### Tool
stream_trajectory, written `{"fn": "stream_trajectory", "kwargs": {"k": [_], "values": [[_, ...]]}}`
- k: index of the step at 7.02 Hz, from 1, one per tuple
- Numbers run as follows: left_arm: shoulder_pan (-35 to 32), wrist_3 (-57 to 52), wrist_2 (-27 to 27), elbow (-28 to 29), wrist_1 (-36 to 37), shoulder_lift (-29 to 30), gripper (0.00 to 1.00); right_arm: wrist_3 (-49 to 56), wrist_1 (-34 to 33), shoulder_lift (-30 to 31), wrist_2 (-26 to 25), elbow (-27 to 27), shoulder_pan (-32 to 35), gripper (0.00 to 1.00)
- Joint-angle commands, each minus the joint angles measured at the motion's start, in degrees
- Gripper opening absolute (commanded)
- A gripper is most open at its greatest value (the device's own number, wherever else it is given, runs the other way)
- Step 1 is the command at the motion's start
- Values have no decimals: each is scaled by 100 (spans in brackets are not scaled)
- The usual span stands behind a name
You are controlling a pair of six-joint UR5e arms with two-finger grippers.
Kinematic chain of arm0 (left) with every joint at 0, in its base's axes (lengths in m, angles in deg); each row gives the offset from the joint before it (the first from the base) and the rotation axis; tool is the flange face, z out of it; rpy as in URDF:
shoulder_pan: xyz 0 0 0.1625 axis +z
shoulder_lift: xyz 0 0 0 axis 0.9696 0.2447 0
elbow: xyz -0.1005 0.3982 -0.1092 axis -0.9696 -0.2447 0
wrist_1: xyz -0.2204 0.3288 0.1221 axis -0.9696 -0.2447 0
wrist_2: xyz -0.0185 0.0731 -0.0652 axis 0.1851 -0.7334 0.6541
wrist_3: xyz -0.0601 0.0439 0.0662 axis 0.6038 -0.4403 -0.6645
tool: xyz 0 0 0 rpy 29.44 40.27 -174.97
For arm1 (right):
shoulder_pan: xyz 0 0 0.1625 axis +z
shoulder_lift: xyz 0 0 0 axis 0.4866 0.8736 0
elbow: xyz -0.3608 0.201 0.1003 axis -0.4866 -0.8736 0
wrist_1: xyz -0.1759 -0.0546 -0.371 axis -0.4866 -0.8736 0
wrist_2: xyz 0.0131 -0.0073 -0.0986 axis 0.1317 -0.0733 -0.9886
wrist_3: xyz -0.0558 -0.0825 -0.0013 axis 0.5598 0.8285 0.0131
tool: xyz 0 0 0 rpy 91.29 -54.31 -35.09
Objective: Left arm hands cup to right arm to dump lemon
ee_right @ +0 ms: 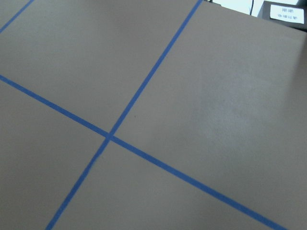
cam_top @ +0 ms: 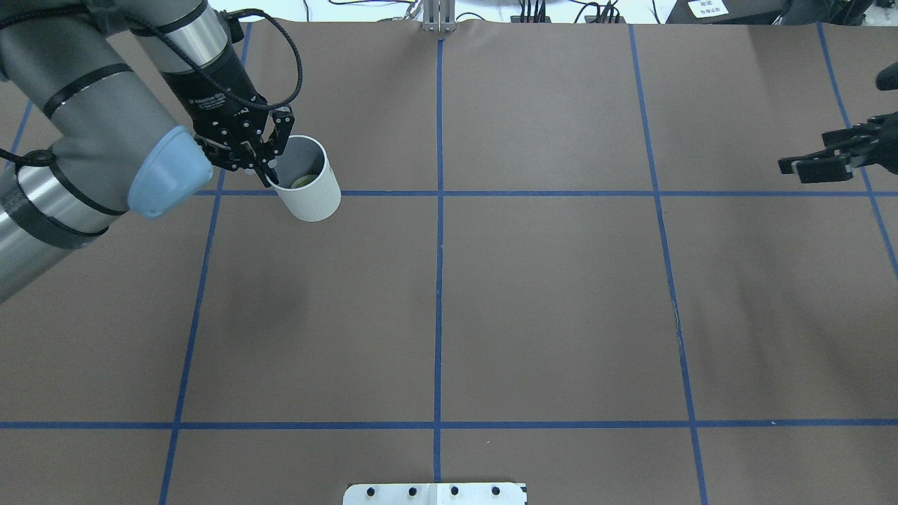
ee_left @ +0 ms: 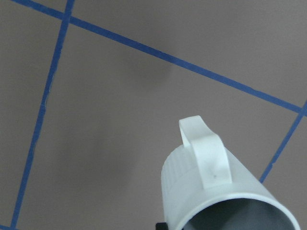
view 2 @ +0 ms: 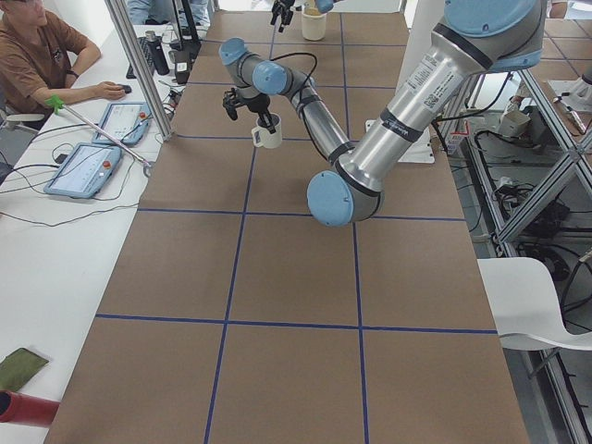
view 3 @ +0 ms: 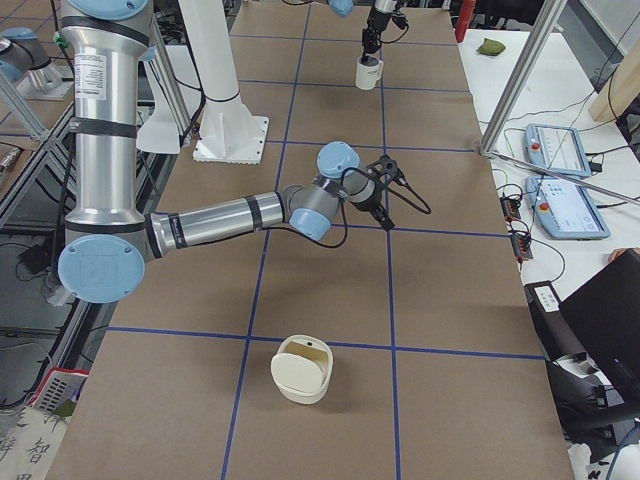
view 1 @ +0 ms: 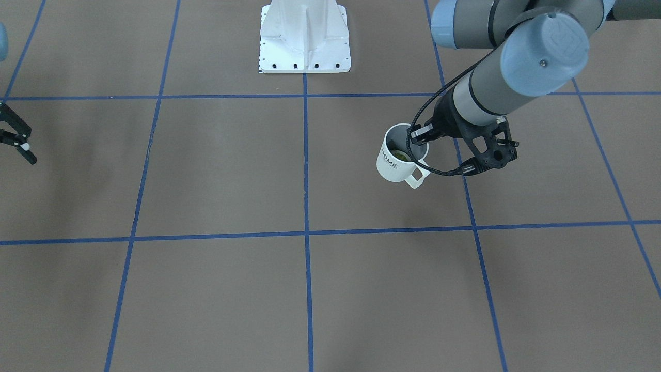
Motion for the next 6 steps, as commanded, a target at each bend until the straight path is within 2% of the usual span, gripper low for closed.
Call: {"fn": "stream_trajectory", "kwargs": {"k": [1, 2, 3, 4, 5, 6], "values": [[6, 126, -2, 440, -36, 437, 0, -273, 628, -230, -1459, -8, -1026, 91], [15, 144, -2, 520, -211, 482, 0, -614, 638, -379, -1472, -25, -1170, 91], [15, 248, -2, 695, -308, 604, 0, -1209, 638, -807, -1516, -26, -1424, 91], [15, 571, -2, 958, -518, 823, 0, -1754, 638, -1020, -1899, 18, -1722, 94], [15, 1114, -20, 1265, -772, 1086, 0, -1786, 638, -1083, -2651, 44, -2151, 93], [15, 1494, -28, 1320, -853, 1184, 0, -1812, 638, -1284, -3190, 45, -2565, 93]]}}
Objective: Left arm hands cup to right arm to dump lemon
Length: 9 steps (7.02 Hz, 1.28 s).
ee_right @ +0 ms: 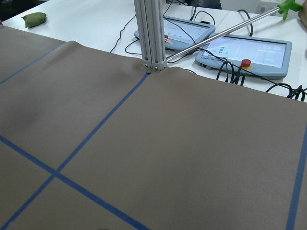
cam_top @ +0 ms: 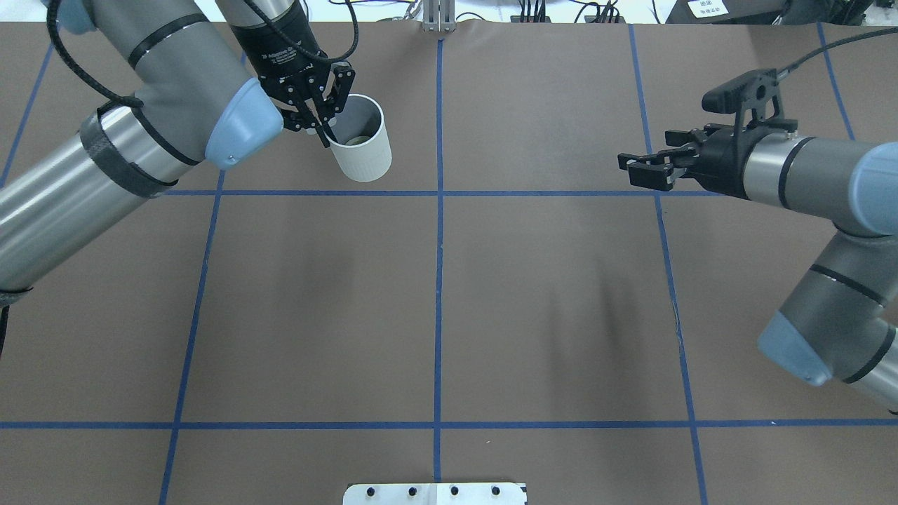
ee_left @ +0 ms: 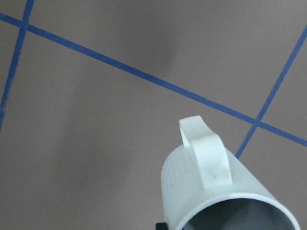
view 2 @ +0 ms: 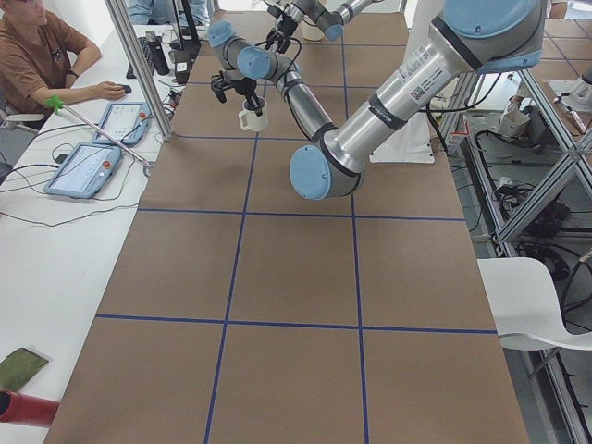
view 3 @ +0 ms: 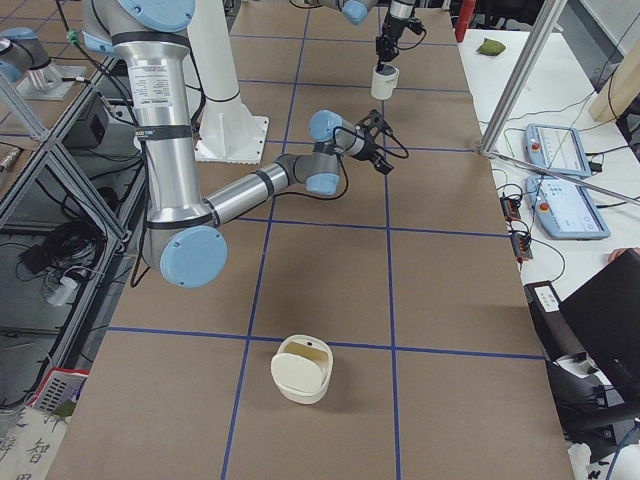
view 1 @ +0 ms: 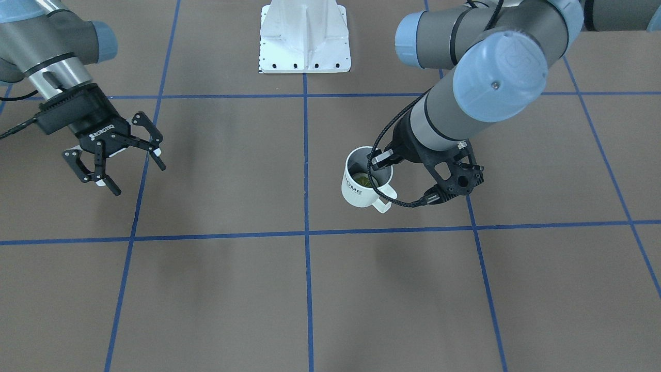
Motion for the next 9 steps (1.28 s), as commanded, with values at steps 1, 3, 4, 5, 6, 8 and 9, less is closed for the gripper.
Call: {"fn": "stream_trajectory", "kwargs": {"k": [1, 3, 4, 5, 6, 8, 9], "values": [[18, 634, -21, 197, -175, 236, 0, -139, -7, -441, -1182, -13, -967, 92], [18, 609, -56, 564, -184, 595, 0, -270, -69, -714, -2247, -66, -1830, 90], [18, 591, -47, 566, -202, 605, 0, -271, -87, -776, -2477, -66, -1999, 90], [18, 600, -47, 531, -228, 623, 0, -271, -95, -812, -2610, -84, -2105, 90], [79, 687, -47, 539, -350, 666, 0, -271, -113, -951, -2663, -162, -2158, 90], [193, 1370, -47, 566, -377, 798, 0, -253, -341, -1294, -2918, -207, -2255, 95], [246, 1504, -47, 557, -378, 833, 0, -218, -333, -1339, -2988, -198, -2264, 98]]}}
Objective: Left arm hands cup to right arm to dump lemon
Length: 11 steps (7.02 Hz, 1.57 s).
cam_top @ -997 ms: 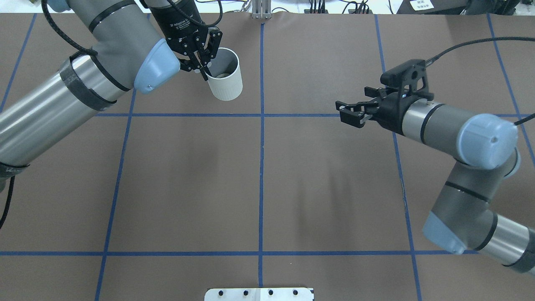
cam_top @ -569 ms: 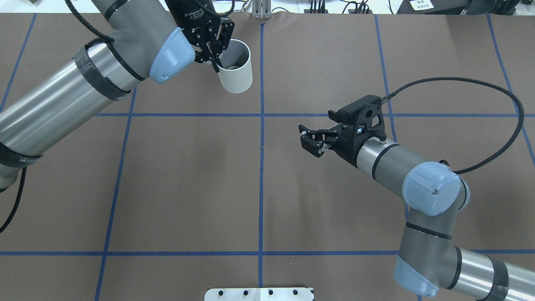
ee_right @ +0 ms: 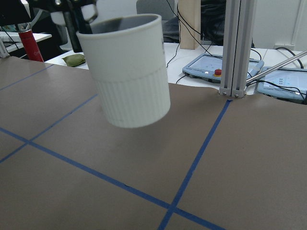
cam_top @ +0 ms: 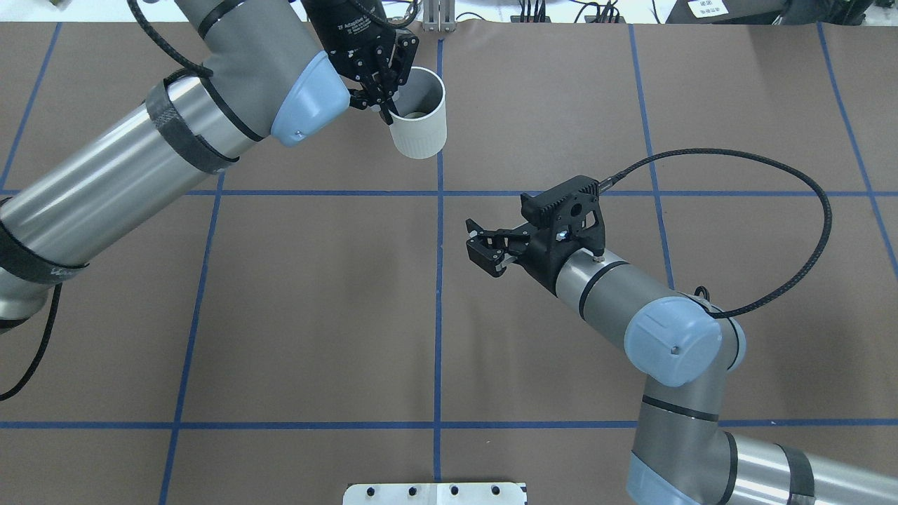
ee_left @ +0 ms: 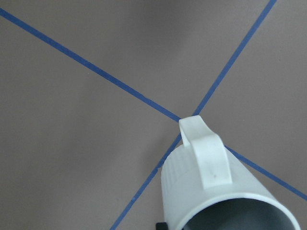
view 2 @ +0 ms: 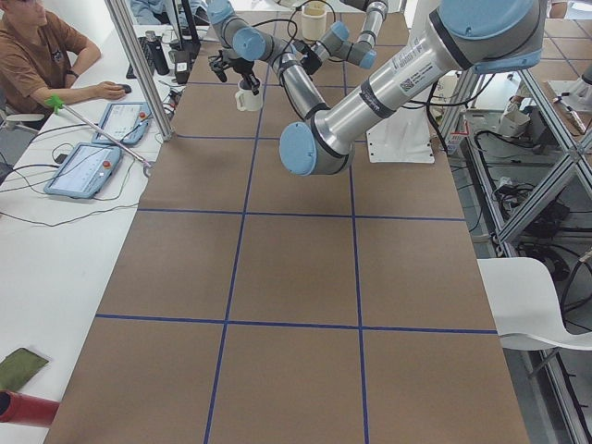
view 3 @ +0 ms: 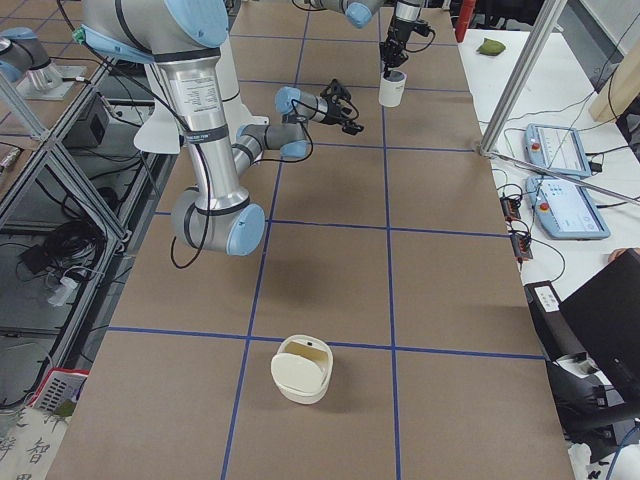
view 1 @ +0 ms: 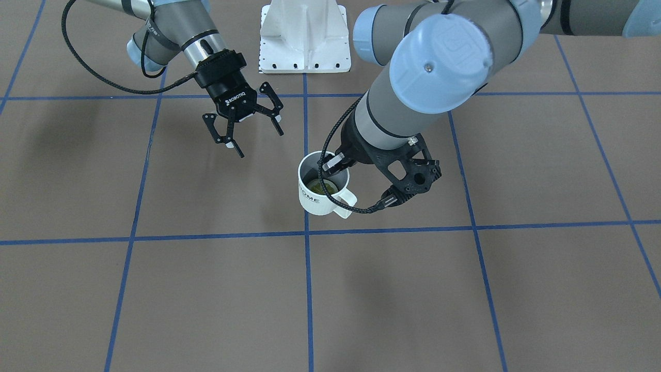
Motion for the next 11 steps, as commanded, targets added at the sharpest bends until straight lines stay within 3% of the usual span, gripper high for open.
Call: {"fn": "stream_trajectory", "kwargs": {"k": [1, 3, 4, 7, 11], "values": [[119, 395, 2, -3, -17, 62, 0, 57, -19, -135, -312, -1, -97, 99], [303, 589, 2, -12, -8, 106, 0, 57, -10, -215, -1215, -62, -395, 99], [418, 651, 2, -12, 0, 106, 0, 57, -10, -215, -1393, -80, -440, 99], [480, 740, 2, -29, 1, 150, 0, -5, 25, -513, -1665, -474, -519, 99], [506, 775, 46, -91, 27, 150, 0, 39, 34, -531, -1720, -493, -520, 99]]}}
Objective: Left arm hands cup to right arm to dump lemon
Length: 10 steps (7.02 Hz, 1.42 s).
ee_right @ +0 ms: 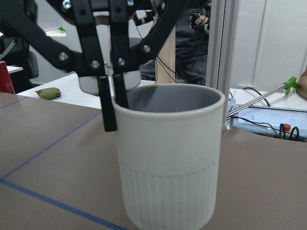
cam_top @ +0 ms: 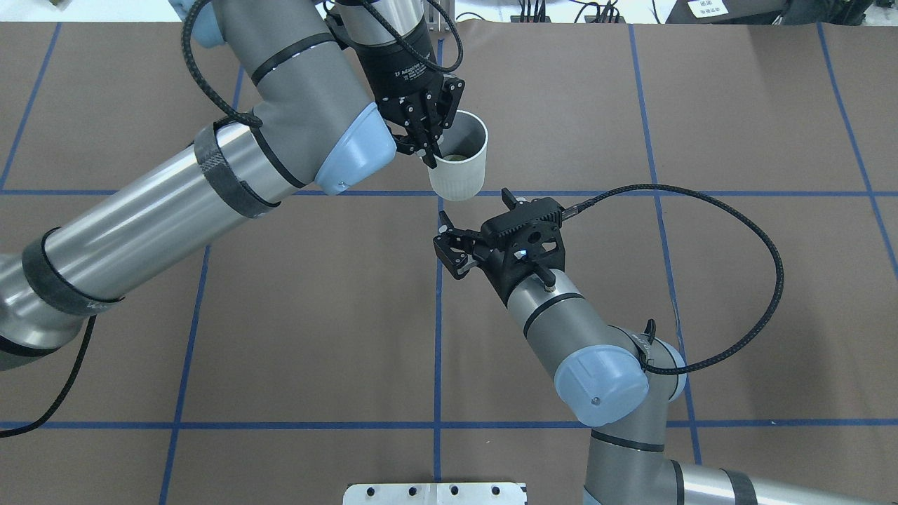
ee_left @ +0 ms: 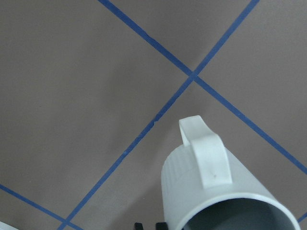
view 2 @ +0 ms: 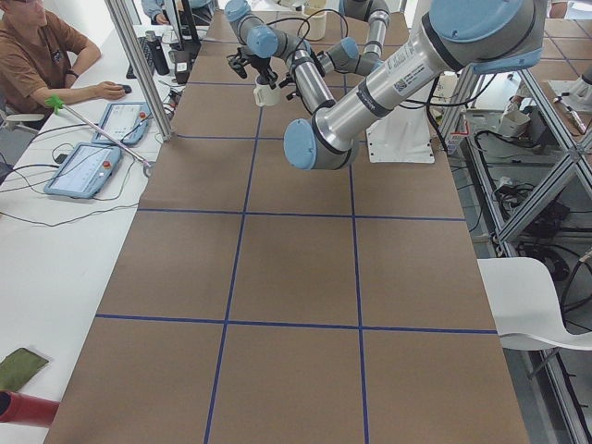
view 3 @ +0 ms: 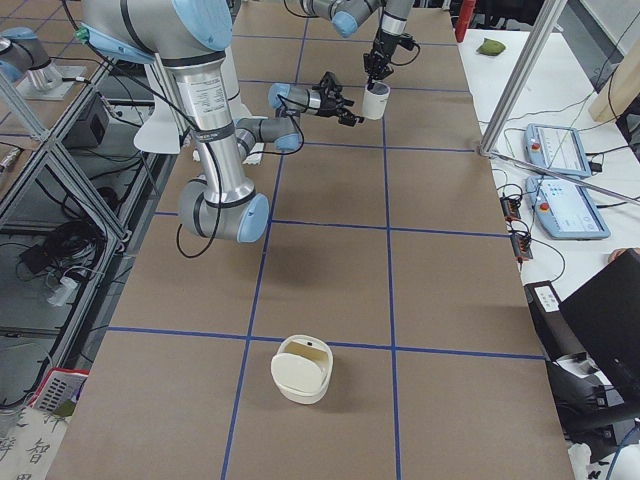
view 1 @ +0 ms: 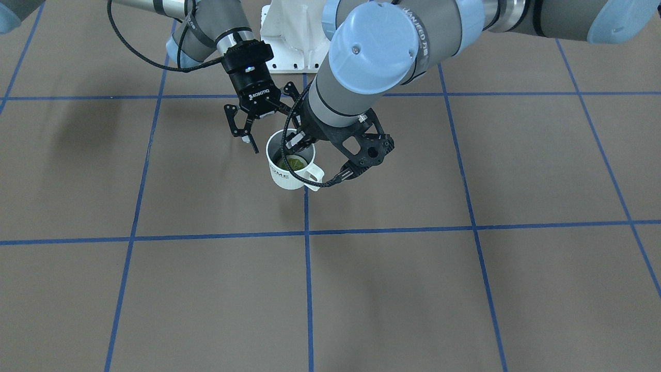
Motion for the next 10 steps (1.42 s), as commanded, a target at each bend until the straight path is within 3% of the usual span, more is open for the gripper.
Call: {"fn": "stream_trajectory", "kwargs": {"k": [1, 10], "values": [[67, 132, 16, -23, -8, 1, 0, 7, 7, -8, -7, -4, 0, 99], [279, 441, 16, -182, 10, -8, 0, -19, 16, -34, -218, -4, 9, 99]]}}
